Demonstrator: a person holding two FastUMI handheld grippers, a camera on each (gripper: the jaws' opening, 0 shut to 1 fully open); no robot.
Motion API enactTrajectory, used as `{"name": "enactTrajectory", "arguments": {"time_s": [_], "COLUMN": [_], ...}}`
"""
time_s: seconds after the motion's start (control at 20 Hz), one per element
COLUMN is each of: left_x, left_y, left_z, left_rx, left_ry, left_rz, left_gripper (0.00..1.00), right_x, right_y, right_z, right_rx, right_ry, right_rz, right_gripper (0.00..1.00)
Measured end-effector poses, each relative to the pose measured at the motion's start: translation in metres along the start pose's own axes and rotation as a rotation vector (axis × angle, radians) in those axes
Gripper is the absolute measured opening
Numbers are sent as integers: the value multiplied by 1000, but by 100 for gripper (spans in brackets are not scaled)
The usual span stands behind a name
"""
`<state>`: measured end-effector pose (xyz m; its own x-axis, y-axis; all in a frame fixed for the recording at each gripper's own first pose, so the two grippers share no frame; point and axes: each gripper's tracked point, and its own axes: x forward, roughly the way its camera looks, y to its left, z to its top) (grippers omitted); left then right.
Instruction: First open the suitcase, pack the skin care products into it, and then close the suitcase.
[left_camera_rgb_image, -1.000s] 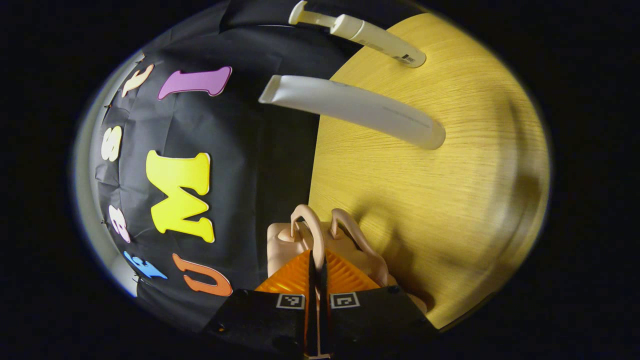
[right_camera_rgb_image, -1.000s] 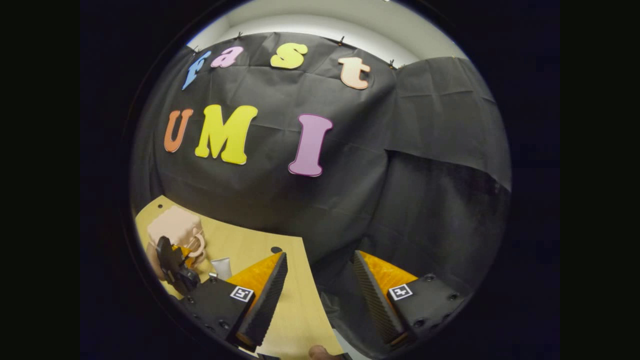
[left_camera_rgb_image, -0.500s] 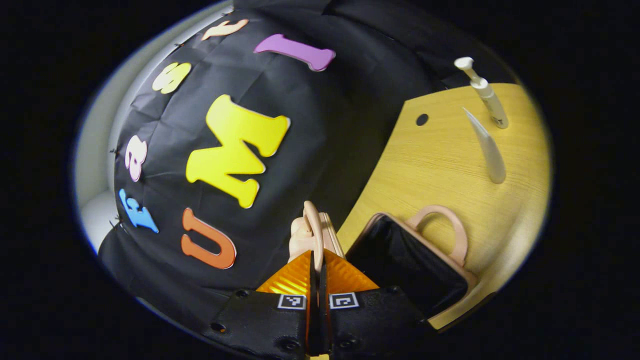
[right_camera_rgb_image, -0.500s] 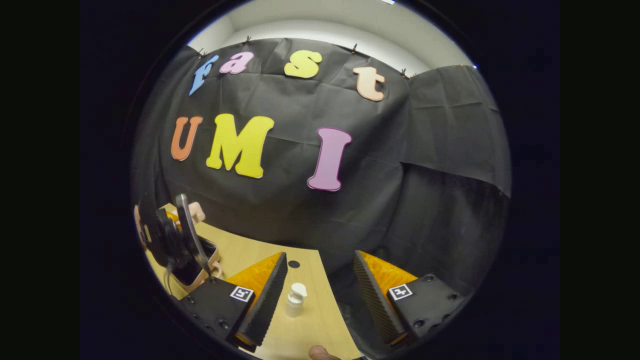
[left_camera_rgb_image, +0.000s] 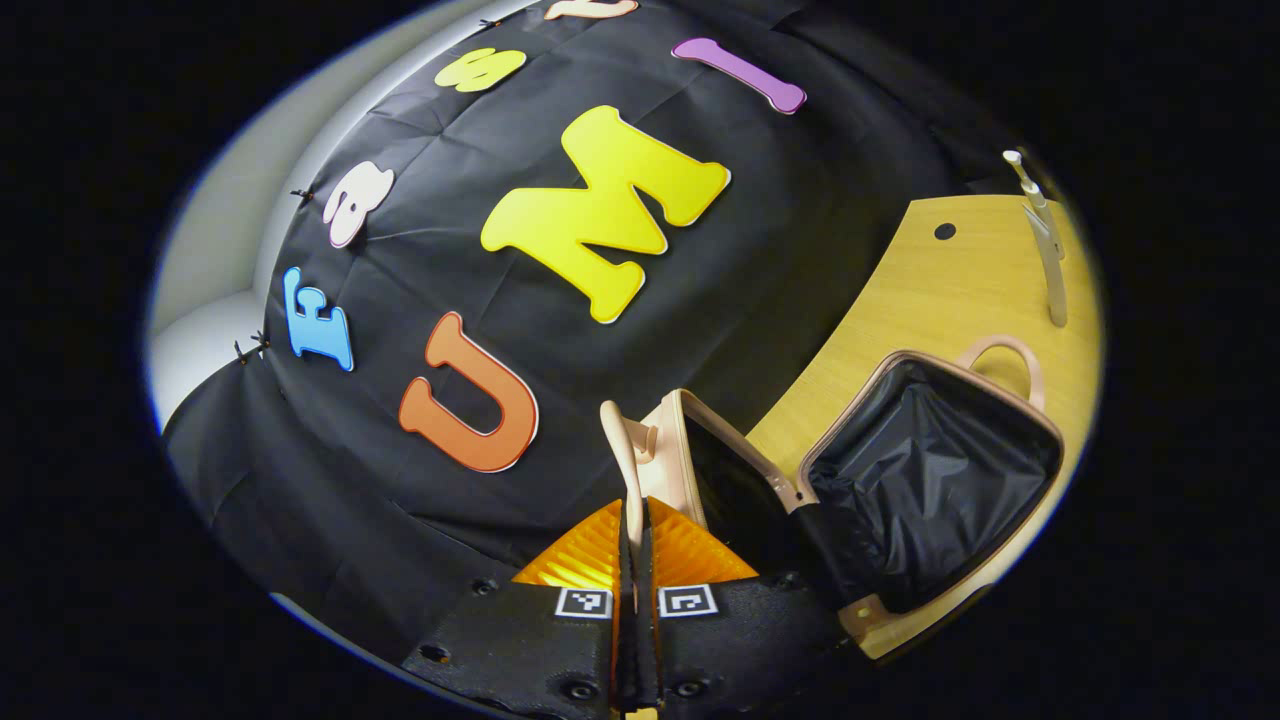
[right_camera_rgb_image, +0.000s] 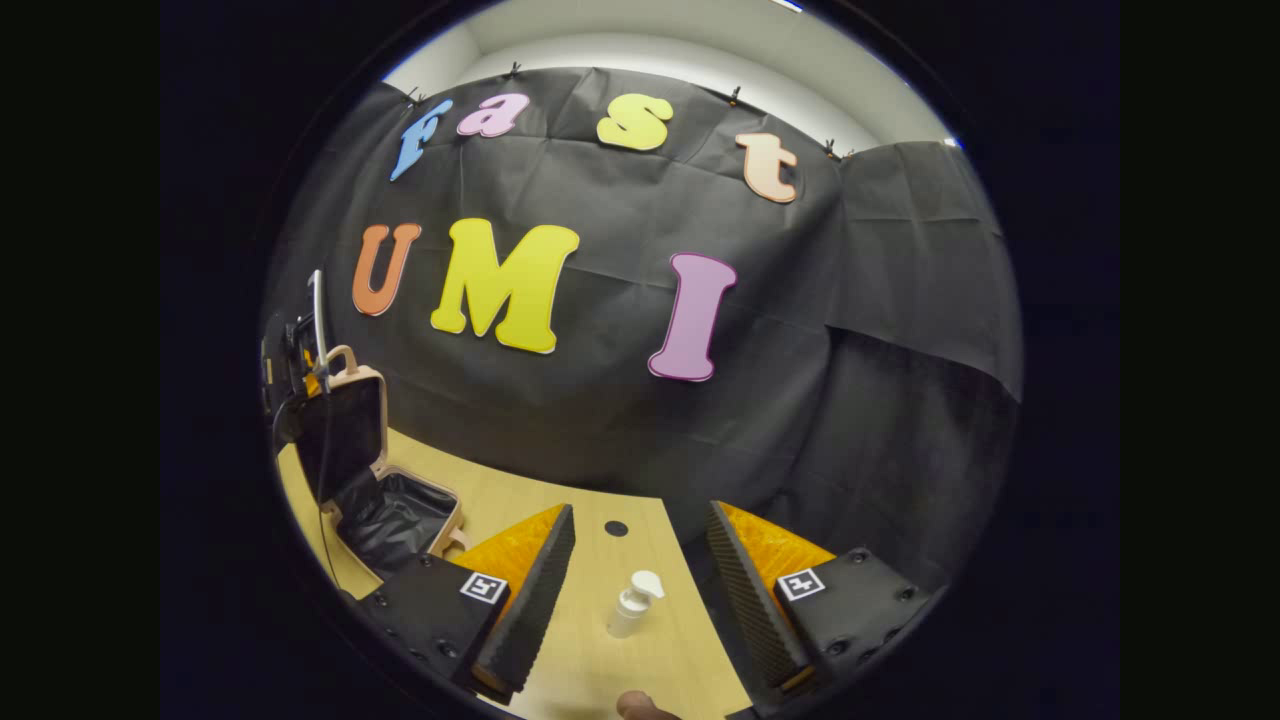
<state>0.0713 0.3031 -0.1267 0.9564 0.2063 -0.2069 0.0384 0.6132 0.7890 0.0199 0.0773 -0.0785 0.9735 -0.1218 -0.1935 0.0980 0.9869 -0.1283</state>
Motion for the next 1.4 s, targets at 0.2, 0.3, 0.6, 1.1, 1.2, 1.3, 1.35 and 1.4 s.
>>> {"name": "enactTrajectory", "arguments": {"time_s": [0.2, 0.3, 0.6, 1.1, 1.2, 1.3, 1.35, 1.4], "left_x": [24, 31, 52, 73, 75, 74, 73, 68], "left_y": [28, 36, 25, -43, -47, -47, -45, -37], "left_z": [-58, -89, -200, -295, -299, -306, -307, -304], "left_rx": [-35, -49, -227, -674, -709, -737, -756, -780], "left_ry": [31, 56, 178, 336, 346, 363, 368, 351], "left_rz": [-2, -7, -92, -348, -364, -343, -328, -314], "left_gripper": [3, 2, 3, 4, 4, 14, 24, 37], "right_x": [-4, -8, -22, -38, -37, -38, -39, -40], "right_y": [20, 28, 34, 36, 36, 35, 34, 34], "right_z": [-5, -8, -15, -44, -46, -50, -54, -57], "right_rx": [-10, -18, -65, -112, -123, -118, -121, -126], "right_ry": [34, 46, 69, 142, 156, 168, 172, 175], "right_rz": [-8, -12, -40, -63, -70, -71, -73, -71], "right_gripper": [79, 80, 79, 79, 80, 80, 80, 80]}}
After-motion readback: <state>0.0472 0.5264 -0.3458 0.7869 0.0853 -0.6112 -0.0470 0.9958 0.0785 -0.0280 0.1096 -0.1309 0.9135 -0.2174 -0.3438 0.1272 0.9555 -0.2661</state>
